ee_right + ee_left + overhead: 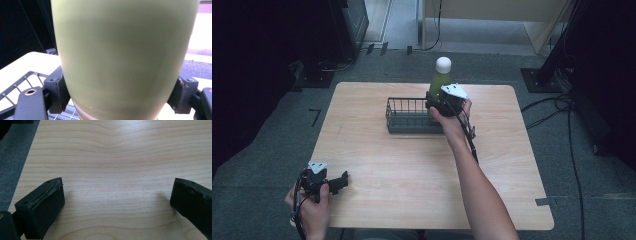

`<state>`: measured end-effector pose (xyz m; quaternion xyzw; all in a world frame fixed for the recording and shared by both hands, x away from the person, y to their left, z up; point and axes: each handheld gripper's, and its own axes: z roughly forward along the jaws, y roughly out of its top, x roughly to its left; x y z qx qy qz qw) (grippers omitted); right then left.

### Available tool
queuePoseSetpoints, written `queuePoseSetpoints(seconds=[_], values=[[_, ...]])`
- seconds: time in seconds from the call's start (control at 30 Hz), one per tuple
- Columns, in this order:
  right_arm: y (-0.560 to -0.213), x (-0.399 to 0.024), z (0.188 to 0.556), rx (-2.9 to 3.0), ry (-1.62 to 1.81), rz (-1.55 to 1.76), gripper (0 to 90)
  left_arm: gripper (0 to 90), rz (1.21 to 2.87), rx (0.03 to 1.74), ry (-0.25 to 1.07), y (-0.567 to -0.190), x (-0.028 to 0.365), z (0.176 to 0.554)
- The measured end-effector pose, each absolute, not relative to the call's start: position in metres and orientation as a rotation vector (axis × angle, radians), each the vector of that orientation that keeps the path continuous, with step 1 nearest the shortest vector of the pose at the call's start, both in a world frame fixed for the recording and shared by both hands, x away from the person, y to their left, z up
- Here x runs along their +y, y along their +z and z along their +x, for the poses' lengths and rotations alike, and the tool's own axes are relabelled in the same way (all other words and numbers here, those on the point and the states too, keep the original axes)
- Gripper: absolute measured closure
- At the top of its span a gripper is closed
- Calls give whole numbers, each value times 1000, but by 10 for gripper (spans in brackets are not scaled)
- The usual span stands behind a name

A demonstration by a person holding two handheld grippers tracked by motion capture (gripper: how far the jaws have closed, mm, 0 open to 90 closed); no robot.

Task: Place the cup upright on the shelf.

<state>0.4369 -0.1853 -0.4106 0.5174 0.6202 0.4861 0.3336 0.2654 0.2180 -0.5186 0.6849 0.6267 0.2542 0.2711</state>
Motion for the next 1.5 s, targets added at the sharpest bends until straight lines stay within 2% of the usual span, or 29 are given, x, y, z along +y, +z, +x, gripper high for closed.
queuePoseSetpoints(seconds=[1.0,1.23,1.5], values=[[-410,-184,434,1658,1227,1320,193,0,1847,1687,684,-519,218,265],[-409,-186,433,1702,1233,1310,154,0,1847,1687,685,-519,218,265],[-408,-189,433,1706,1240,1319,161,0,1847,1687,685,-519,218,265]])
